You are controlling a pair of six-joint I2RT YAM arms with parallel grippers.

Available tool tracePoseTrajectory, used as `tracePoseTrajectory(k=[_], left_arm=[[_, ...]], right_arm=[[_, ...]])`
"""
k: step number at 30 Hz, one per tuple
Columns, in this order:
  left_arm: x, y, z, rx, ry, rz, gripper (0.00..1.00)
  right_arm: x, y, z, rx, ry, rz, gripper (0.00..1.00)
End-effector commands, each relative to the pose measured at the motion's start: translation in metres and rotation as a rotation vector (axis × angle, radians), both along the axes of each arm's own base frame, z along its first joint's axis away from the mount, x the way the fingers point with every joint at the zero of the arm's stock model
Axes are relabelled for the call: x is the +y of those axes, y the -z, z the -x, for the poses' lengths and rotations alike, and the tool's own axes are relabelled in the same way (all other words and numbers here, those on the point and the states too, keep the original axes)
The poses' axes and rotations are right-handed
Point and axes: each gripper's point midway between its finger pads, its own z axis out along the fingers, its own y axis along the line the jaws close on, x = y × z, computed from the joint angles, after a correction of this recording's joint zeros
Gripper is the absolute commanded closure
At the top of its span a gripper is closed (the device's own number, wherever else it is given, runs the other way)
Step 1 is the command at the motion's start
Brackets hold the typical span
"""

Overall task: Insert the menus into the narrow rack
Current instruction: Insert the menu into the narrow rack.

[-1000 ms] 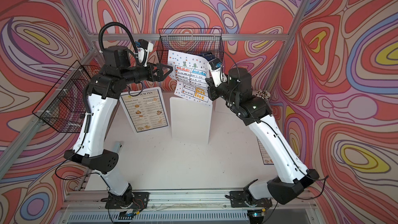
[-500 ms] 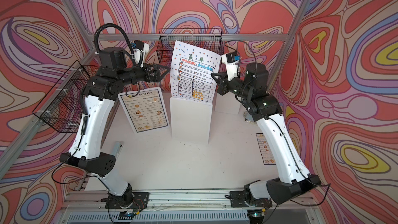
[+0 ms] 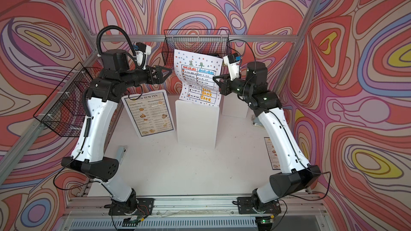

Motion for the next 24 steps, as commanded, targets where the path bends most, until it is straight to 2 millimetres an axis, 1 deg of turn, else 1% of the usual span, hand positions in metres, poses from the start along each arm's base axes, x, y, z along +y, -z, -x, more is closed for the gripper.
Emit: tracePoseTrajectory(k=[1,5,9,15,17,24], left_arm=[[0.003,-0.012,0.0,-0.055,0.007,0.002,0.08],[0.001,-0.011,0.0,-0.057,0.023,0.008,0.08],[0.002,-0.012,0.002,-0.065,0.02,0.007,0.08],[0.0,-0.014,0.005,-0.068,0.031,0.015,0.08],[0.001,-0.014,0.005,-0.069,0.03,0.015,0.09],[0.002,-0.015,0.007,-0.073,0.028,0.014,0.09]], right_arm=[[-0.002,-0.014,0.006,-0.027,-0.002,-0.004,1.0],[-0.004,-0.018,0.012,-0.045,0.004,-0.011,1.0],[-0.004,-0.027,0.027,-0.066,-0.031,-0.068,1.0],[-0.01,-0.042,0.045,-0.108,-0.059,-0.179,1.0],[-0.011,-0.043,0.047,-0.109,-0.058,-0.206,1.0],[-0.011,-0.039,0.037,-0.087,-0.042,-0.238,1.0]])
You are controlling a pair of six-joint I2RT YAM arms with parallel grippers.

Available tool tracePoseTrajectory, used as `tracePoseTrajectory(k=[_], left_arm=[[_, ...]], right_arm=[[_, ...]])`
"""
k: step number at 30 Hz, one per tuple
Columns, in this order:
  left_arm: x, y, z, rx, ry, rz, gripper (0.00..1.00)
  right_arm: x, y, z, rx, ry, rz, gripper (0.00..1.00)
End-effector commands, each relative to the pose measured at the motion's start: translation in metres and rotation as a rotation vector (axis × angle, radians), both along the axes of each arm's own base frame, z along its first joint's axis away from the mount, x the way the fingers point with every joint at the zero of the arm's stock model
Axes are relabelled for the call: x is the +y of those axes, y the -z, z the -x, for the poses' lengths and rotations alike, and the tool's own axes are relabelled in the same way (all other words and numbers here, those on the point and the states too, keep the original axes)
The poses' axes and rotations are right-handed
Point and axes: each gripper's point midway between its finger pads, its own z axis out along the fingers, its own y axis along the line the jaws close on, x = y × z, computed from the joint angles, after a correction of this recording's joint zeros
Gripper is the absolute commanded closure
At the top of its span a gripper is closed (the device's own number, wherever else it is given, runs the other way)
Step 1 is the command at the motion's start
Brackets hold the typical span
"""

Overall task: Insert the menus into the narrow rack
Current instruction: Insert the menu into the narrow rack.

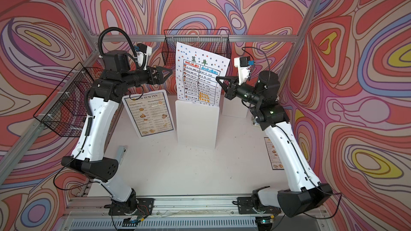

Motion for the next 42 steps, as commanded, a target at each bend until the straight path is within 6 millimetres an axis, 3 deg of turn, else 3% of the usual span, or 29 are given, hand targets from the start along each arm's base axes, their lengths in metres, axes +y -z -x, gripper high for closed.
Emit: tracePoseTrajectory(k=[1,6,19,24,32,37,42], left_arm=[[0.004,-0.019,0.011,-0.065,0.009,0.005,0.09],[0.002,-0.019,0.01,-0.064,0.019,0.014,0.09],[-0.007,-0.016,0.013,-0.069,0.084,0.016,0.1],[-0.012,-0.009,0.009,-0.063,0.121,0.005,0.1],[-0.021,0.027,-0.001,-0.069,0.21,-0.106,0.12],[-0.031,0.054,0.001,-0.123,0.313,-0.144,0.17],[-0.036,0.066,0.007,-0.15,0.375,-0.159,0.24]], right_arm=[[-0.001,-0.004,-0.005,-0.002,0.003,-0.032,1.0],[-0.011,0.016,-0.019,0.055,0.067,-0.014,1.0],[-0.037,0.039,-0.019,0.049,0.086,-0.027,1.0],[-0.046,0.031,-0.018,0.037,0.055,-0.067,1.0],[-0.035,0.01,-0.015,0.023,-0.041,-0.087,1.0],[-0.034,0.014,-0.022,0.053,-0.044,-0.075,1.0],[-0.034,0.022,-0.031,0.076,-0.042,-0.075,1.0]])
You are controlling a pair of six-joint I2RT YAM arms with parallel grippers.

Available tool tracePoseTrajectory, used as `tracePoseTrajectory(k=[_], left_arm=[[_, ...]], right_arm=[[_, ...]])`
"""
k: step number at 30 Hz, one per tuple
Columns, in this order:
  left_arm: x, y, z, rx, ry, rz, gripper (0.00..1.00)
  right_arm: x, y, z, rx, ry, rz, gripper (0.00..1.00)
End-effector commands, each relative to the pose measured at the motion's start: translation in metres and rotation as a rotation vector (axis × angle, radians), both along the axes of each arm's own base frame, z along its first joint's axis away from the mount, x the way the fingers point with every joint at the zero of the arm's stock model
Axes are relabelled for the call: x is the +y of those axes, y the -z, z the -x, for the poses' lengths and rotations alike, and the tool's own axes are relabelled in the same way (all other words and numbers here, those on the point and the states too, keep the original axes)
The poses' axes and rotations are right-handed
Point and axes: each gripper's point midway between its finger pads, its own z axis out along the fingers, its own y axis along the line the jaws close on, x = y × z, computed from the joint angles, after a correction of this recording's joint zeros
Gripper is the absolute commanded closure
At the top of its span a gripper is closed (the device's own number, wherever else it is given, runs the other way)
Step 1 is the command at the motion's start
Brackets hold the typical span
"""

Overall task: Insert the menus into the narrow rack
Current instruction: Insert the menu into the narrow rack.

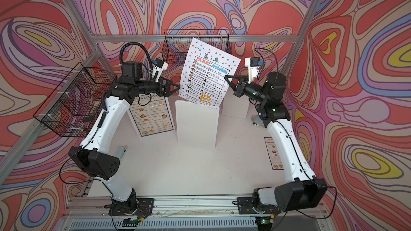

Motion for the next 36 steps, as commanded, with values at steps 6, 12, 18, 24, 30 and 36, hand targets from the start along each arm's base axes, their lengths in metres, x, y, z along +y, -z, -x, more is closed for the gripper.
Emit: tracePoseTrajectory(k=[6,12,18,24,30,36], left_arm=[[-0.003,-0.018,0.005,-0.153,0.079,-0.003,0.31],[-0.009,-0.012,0.006,-0.131,0.124,0.009,0.44],[-0.01,-0.008,0.014,-0.125,0.159,-0.003,0.73],[-0.013,-0.004,0.017,-0.096,0.193,0.006,0.81],[-0.014,-0.004,0.016,-0.09,0.203,0.01,0.49],[-0.016,0.006,0.009,-0.069,0.211,-0.001,0.49]], right_arm=[[0.003,0.006,-0.006,0.03,-0.023,0.0,1.0],[0.003,0.007,-0.007,0.039,-0.019,0.004,1.0],[0.002,0.008,-0.009,0.04,-0.01,0.01,1.0],[0.002,0.008,-0.013,0.042,-0.007,0.014,1.0],[0.003,0.01,-0.016,0.041,-0.007,0.019,1.0],[0.003,0.01,-0.017,0.04,-0.008,0.017,1.0]])
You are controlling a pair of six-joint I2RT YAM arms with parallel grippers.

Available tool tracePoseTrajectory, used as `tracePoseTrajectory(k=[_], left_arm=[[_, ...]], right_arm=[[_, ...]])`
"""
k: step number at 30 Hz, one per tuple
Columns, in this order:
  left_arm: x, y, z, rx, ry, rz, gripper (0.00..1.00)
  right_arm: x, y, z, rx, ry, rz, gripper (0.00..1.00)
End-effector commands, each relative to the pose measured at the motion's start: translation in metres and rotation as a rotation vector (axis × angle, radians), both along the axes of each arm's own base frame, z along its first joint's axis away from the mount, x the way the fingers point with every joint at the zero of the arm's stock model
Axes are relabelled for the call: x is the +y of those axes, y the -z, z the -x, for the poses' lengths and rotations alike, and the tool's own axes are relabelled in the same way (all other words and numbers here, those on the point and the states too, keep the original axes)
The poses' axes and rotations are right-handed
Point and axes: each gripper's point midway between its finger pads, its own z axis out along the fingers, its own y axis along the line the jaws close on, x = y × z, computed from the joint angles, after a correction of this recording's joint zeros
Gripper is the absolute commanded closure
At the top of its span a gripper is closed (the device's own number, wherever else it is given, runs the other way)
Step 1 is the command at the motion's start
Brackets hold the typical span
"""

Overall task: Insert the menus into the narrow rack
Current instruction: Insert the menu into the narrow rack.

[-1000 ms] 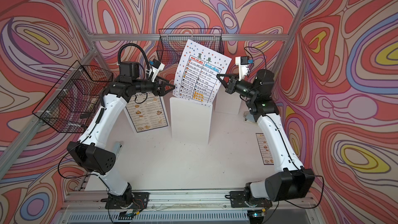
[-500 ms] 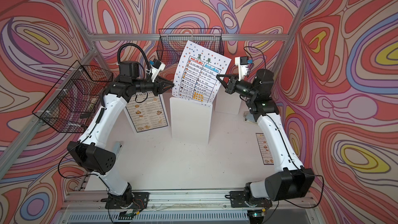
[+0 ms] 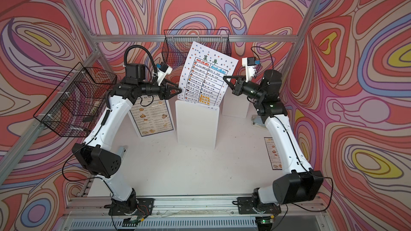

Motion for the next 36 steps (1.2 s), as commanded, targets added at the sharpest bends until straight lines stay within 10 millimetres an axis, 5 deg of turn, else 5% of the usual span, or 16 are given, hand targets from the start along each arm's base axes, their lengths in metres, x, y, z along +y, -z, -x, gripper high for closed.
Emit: tracePoseTrajectory(k=[1,10,21,36], left_arm=[[-0.001,0.002,0.001,0.006,0.044,0.0,0.52],[-0.001,0.003,0.011,0.024,0.049,-0.012,0.95],[-0.003,0.013,0.009,0.032,-0.043,-0.074,1.0],[0.009,-0.012,0.018,-0.023,-0.13,-0.067,1.0]], right_arm=[[0.001,-0.003,-0.001,-0.016,-0.002,0.006,1.0],[-0.002,-0.003,-0.003,-0.017,0.022,0.011,1.0],[-0.006,0.004,-0.012,-0.015,0.064,0.037,1.0],[-0.005,0.004,-0.027,0.004,0.069,0.02,1.0]])
